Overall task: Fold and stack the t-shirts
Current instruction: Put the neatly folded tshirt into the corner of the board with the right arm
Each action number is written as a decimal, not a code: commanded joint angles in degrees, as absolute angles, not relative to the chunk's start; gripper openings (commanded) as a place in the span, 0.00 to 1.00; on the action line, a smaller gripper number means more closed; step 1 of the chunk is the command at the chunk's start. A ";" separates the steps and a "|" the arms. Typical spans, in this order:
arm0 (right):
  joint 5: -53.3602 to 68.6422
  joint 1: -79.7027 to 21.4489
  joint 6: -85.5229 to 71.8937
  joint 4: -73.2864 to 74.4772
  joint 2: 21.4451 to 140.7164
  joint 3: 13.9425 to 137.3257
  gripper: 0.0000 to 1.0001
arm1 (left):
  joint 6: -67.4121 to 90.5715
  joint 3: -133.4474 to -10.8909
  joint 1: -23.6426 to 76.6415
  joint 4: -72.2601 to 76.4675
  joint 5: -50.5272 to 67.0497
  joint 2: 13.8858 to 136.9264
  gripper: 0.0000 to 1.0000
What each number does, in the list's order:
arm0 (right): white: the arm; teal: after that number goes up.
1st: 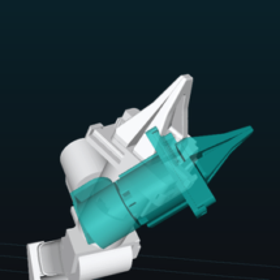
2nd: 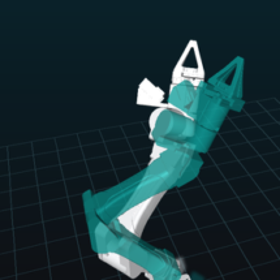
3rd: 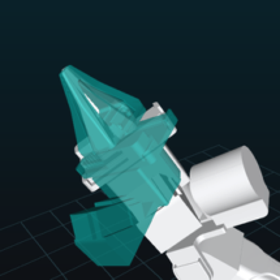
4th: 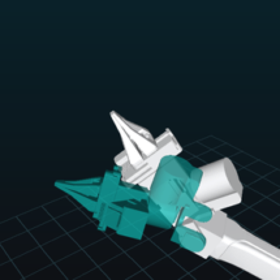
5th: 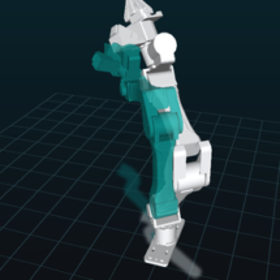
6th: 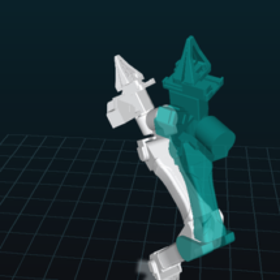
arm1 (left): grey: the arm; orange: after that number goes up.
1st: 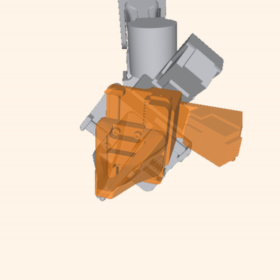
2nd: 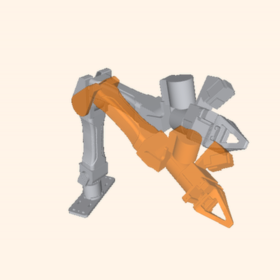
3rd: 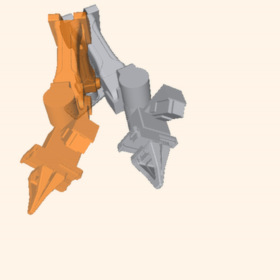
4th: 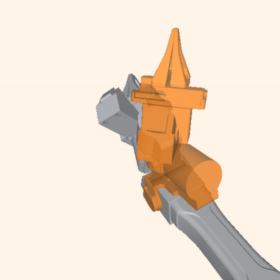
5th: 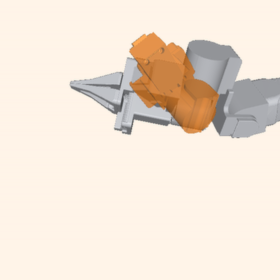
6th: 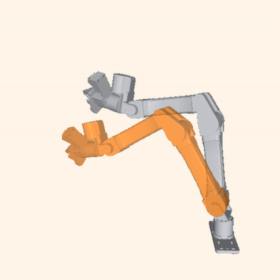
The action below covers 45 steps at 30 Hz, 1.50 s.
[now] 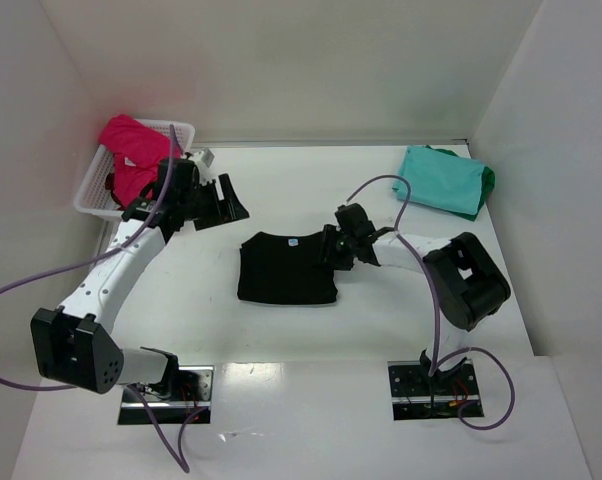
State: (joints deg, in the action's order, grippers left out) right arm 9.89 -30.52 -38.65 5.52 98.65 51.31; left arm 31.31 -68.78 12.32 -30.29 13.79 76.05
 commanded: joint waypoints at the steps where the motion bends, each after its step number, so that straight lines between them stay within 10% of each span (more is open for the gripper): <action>1: 7.47 -31.73 -39.37 8.53 101.87 51.24 0.45 | 29.18 -68.65 11.51 -32.17 15.22 73.65 0.78; 8: 4.45 -31.73 -39.55 9.00 101.87 52.33 0.00 | 28.56 -67.77 10.46 -32.70 17.31 72.34 0.78; 35: -3.73 -3.83 -13.19 38.27 130.65 128.57 0.00 | 23.99 -65.92 8.04 -33.75 22.50 74.21 0.78; 45: -4.83 5.75 -13.71 41.04 129.24 132.54 0.00 | 23.47 -67.58 7.73 -33.22 23.55 79.55 0.78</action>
